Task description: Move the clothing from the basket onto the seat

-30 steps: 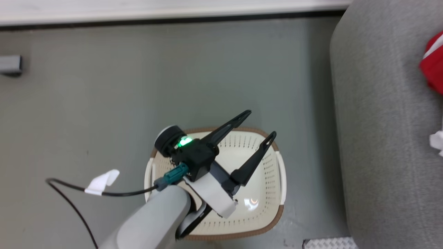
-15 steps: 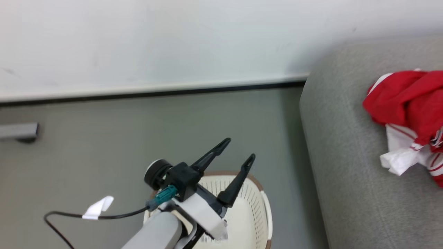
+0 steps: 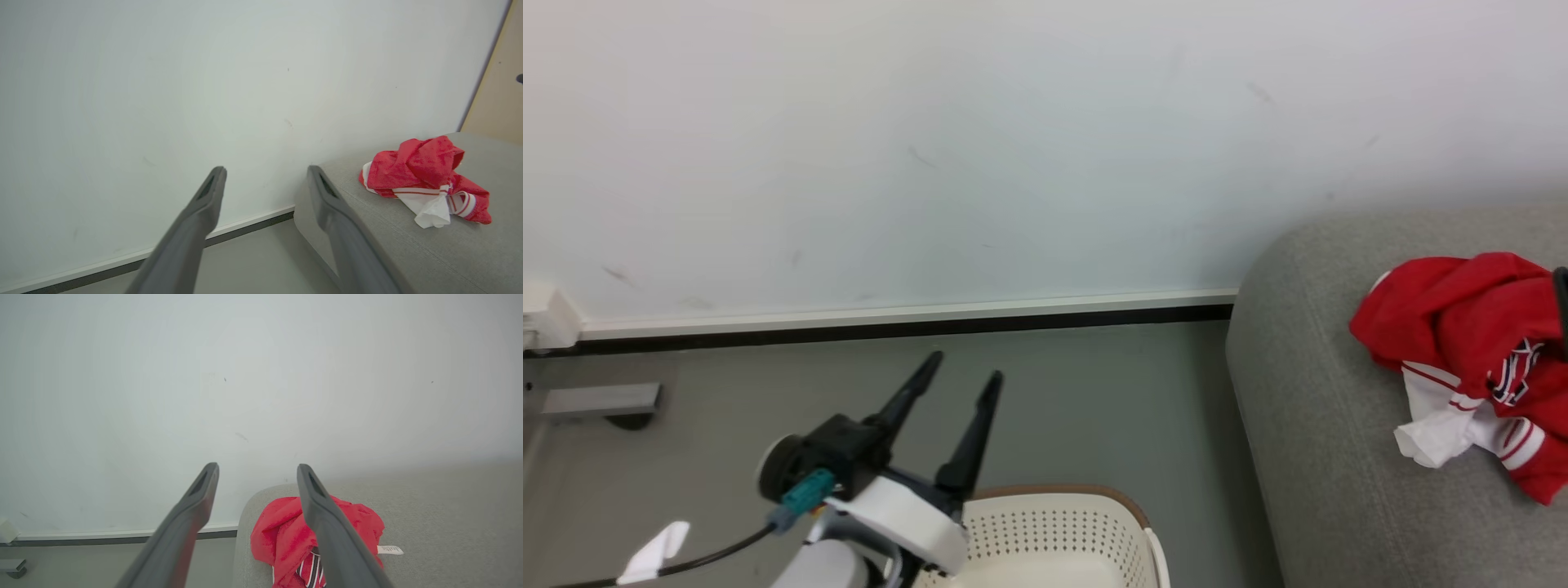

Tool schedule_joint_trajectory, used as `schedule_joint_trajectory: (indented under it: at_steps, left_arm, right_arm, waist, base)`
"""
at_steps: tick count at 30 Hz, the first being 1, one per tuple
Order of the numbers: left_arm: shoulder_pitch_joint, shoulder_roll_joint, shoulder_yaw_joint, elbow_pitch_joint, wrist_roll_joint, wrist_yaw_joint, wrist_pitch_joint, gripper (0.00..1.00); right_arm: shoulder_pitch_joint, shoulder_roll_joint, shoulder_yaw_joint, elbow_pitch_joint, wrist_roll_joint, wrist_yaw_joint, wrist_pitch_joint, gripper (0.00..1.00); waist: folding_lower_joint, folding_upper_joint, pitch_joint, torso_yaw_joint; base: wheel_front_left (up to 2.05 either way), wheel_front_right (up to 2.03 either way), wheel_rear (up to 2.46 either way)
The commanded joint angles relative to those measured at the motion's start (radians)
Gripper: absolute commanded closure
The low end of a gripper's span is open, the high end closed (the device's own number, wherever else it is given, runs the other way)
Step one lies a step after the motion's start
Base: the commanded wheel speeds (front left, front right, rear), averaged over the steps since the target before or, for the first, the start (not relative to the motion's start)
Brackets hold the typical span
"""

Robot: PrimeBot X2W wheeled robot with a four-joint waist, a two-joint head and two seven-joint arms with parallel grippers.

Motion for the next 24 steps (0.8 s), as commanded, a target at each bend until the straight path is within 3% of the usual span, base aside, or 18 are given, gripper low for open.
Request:
schedule_joint_trajectory:
  at_steps: [1,9,14,18,24]
  left_arm:
    - [0.024,0.016,0.020,-0.003,-0.013,0.010,0.000,0.00]
    - [0.124,0.058,0.153,-0.034,-0.036,0.067,0.000,0.00]
    - [0.188,0.051,0.239,-0.051,-0.049,0.089,0.000,0.00]
    - [0.237,0.033,0.307,-0.060,-0.039,0.088,0.000,0.00]
    - [0.311,0.002,0.406,-0.052,0.001,0.062,0.000,0.00]
  right_arm:
    - [0.023,0.007,0.014,-0.009,-0.015,-0.002,-0.028,0.00]
    - [0.052,0.093,0.093,0.002,-0.033,-0.002,-0.204,0.00]
    - [0.085,0.125,0.153,0.036,-0.107,-0.002,-0.337,0.00]
    - [0.135,0.162,0.166,0.070,-0.165,-0.002,-0.405,0.00]
    - [0.203,0.242,0.143,0.106,-0.216,-0.002,-0.425,0.00]
  waist:
    - [0.0004,0.0000,-0.015,0.021]
    - [0.0004,0.0000,-0.045,0.078]
    - [0.0004,0.0000,-0.059,0.124]
    - [0.0004,0.0000,-0.067,0.152]
    - [0.0004,0.0000,-0.072,0.165]
  base:
    - [0.00,0.00,0.00]
    - [0.00,0.00,0.00]
    - [0.00,0.00,0.00]
    - [0.00,0.00,0.00]
    - [0.00,0.00,0.00]
